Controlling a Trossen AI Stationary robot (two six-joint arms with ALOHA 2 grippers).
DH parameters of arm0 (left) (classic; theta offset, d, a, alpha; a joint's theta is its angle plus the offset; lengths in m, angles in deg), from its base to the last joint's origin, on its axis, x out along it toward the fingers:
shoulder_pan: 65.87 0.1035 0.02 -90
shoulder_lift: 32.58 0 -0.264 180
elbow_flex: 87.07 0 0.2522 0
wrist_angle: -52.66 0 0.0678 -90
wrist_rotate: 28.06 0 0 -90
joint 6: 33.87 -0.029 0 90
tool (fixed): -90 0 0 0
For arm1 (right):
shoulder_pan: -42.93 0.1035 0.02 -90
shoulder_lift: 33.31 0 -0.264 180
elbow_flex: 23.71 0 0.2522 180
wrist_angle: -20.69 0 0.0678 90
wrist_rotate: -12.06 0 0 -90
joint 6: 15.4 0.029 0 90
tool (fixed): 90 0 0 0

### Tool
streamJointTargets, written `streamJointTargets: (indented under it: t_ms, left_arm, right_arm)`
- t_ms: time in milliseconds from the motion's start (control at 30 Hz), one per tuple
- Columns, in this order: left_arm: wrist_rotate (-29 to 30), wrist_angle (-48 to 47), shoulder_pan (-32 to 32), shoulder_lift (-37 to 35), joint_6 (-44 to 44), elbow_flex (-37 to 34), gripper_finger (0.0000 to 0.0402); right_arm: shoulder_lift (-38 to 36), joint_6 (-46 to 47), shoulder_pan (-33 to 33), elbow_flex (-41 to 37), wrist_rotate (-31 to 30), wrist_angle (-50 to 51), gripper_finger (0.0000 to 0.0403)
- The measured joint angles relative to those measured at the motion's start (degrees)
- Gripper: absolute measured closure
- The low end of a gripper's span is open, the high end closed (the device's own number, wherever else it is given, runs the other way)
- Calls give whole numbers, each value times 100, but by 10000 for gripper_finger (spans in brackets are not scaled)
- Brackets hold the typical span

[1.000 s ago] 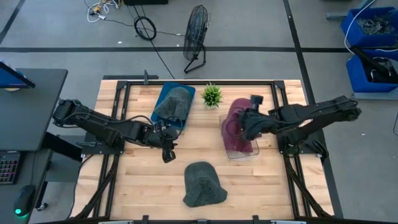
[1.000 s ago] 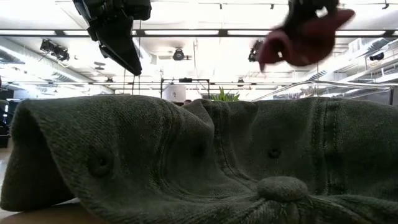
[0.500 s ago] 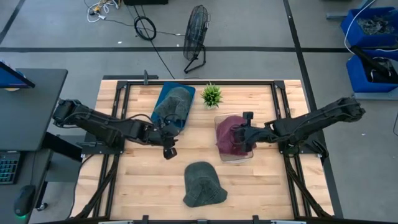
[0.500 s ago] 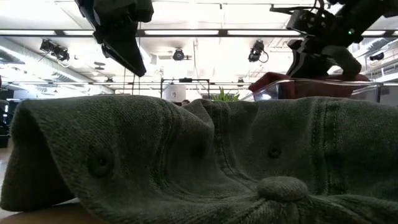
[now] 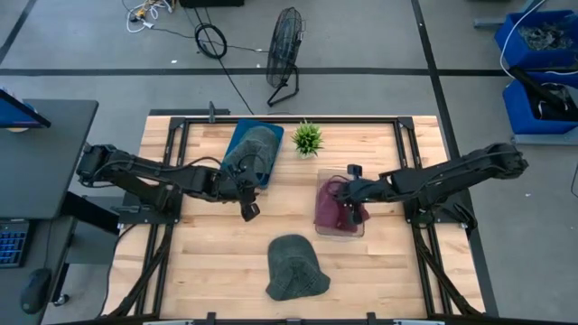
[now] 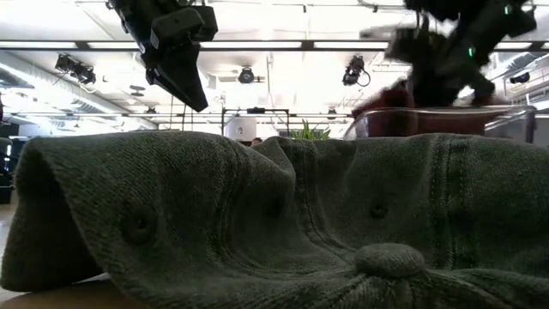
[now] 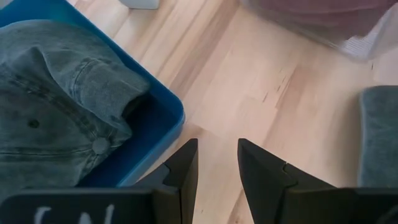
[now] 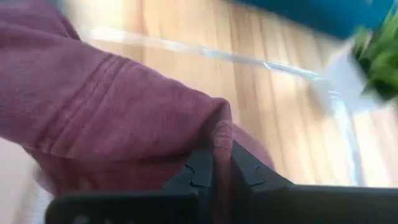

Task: Pick & Place hat
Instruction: Put the red cap into the transparent bin

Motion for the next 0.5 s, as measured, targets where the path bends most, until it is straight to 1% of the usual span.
streamJointTargets:
  t_ms: [100, 233, 367, 500]
  left_arm:
    - [-2, 0, 3, 0, -123, 0, 286]
    - [-4, 2, 1, 2, -204, 0, 286]
    - [-2, 0, 1, 2, -198, 0, 286]
    - [-4, -6, 1, 2, -233, 0, 286]
  right_arm:
    - [167, -26, -77, -212, -164, -288, 385]
    - [385, -103, -251, -250, -254, -562, 385]
    - [585, 307, -398, -253, -263, -908, 385]
    - [644, 579, -411, -255, -270, -947, 378]
